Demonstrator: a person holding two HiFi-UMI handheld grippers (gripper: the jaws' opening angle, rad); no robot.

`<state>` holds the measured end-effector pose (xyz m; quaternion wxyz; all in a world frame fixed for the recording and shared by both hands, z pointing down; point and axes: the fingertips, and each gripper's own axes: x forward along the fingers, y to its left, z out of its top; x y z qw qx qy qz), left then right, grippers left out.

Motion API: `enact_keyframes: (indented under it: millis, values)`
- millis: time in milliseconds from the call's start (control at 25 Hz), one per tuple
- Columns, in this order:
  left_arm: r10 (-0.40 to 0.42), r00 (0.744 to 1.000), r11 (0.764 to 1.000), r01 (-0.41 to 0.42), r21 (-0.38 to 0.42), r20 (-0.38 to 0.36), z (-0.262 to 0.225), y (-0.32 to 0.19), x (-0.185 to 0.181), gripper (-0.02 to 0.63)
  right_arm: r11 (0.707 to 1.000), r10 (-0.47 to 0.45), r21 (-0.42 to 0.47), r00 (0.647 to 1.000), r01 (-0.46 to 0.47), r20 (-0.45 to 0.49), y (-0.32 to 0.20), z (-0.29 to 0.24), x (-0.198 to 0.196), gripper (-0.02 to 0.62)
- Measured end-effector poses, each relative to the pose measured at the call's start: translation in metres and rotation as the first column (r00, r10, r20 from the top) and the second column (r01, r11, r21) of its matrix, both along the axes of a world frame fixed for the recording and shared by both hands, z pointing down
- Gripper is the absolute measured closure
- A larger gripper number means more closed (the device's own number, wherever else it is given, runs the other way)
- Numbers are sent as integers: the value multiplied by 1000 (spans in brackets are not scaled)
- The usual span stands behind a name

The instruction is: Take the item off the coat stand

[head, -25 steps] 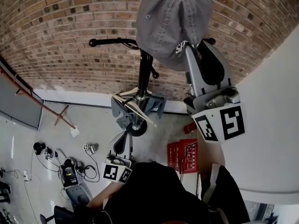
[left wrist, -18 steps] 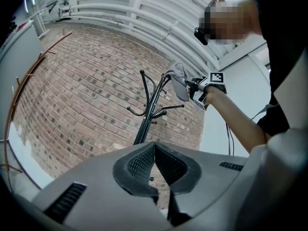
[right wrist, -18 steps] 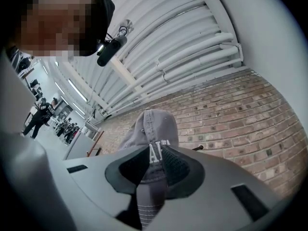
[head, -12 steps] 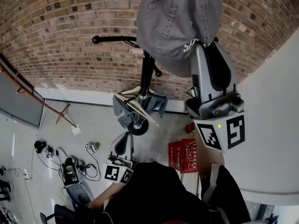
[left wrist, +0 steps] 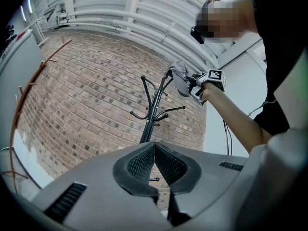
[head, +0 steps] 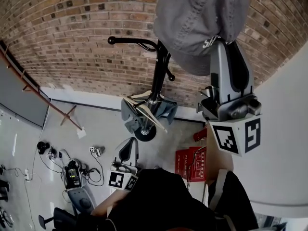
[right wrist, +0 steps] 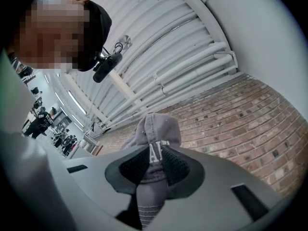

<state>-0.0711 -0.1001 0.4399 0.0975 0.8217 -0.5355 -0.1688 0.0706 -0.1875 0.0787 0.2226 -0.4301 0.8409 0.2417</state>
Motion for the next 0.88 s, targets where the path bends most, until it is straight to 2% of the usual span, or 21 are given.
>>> enact_keyframes:
  millis: [120,280,560,680,880]
  values:
    - [-1,1000,1000,2,20,-22,-7,0,-1,589,1000,-21,5,1000,21,10,0,-6,0,506]
    - [0,1000,1000,0,-5,6,-1,1,-2,589,999,-11,38,1000,10,16,5,-18,3,506]
    - [10,1000,1000,-10,-2,2,-3,2,0,590,995,6,100,999,-12,52,16,-35,9,506]
    - [18,1000,1000,-18,26,-14,-9,2,-1,589,990,1,139,997,-11,71,24,-39,11,506]
    - [20,1000,999,-19,31,-20,-11,4,-1,590,983,27,178,999,-33,35,36,-41,4,506]
